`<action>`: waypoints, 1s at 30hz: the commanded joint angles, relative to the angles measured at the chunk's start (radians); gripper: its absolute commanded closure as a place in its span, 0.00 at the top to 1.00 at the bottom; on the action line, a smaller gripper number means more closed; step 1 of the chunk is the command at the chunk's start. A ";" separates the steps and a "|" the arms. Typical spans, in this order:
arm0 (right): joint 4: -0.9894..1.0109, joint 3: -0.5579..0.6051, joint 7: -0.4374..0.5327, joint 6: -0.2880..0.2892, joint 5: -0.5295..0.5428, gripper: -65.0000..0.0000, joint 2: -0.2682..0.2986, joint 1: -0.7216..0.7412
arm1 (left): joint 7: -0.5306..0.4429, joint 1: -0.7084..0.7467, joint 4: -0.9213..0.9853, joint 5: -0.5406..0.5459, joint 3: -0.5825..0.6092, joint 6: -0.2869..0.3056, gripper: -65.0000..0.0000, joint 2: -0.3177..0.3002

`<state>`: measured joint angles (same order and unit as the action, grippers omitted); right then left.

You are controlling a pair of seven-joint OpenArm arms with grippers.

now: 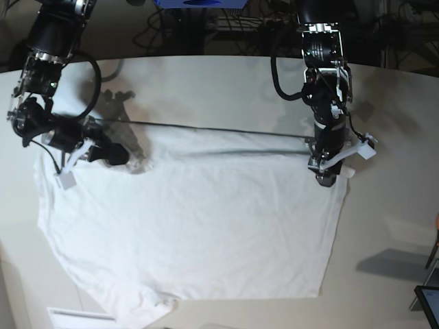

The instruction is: Fold the T-shirt properly

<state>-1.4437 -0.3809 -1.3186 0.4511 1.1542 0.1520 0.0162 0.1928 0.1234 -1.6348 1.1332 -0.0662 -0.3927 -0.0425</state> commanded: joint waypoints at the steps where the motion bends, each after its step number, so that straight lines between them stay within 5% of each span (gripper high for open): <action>1: -0.018 0.001 0.009 0.002 0.028 0.00 0.022 0.015 | -0.019 -0.017 -0.012 -0.002 0.003 0.015 0.49 -0.007; 30: 0.111 0.018 0.040 0.002 0.025 0.00 0.091 0.143 | -0.023 -0.159 0.150 -0.003 -0.044 0.013 0.49 -0.003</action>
<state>-1.3163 -0.3595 -1.3022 0.4507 1.1461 0.2268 0.1291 0.1871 -0.0166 -1.4651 1.1320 -0.1093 -0.3950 -0.0399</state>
